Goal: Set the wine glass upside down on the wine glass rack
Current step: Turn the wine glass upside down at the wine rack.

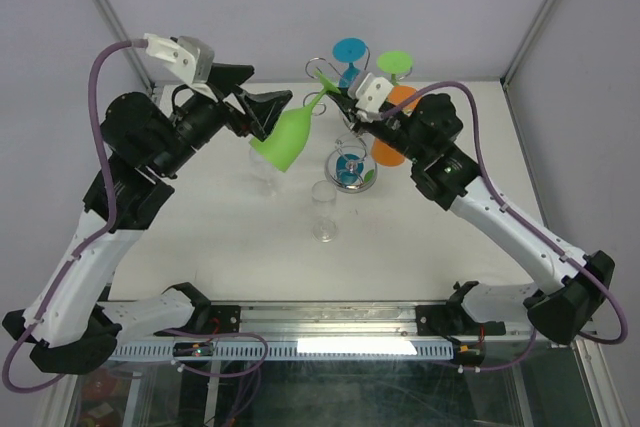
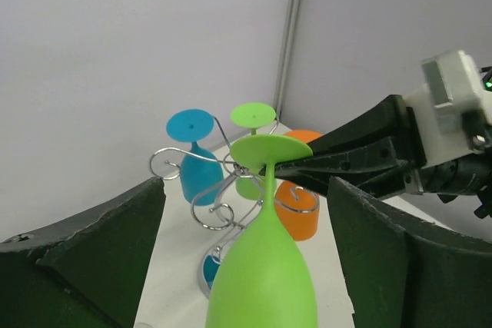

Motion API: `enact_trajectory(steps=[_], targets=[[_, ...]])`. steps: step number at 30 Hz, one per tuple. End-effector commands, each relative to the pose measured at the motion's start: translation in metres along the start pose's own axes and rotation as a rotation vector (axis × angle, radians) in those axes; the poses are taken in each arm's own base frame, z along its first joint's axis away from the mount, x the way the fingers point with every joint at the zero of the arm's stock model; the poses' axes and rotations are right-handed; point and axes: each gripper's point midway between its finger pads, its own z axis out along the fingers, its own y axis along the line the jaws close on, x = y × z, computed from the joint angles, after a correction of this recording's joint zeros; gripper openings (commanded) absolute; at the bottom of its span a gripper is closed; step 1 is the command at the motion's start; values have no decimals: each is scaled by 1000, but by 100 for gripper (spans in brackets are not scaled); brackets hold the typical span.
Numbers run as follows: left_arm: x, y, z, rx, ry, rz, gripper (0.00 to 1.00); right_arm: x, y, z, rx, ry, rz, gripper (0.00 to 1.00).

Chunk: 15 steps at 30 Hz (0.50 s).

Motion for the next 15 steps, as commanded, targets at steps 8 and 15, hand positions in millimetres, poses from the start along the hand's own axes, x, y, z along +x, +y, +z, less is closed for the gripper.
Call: enact_trajectory(steps=[8, 15], targets=[[46, -21, 6, 142, 149, 4, 72, -88, 28, -6, -44, -305, -362, 0], [67, -23, 8, 163, 212, 2, 61, -92, 38, -3, -56, -333, -357, 0]])
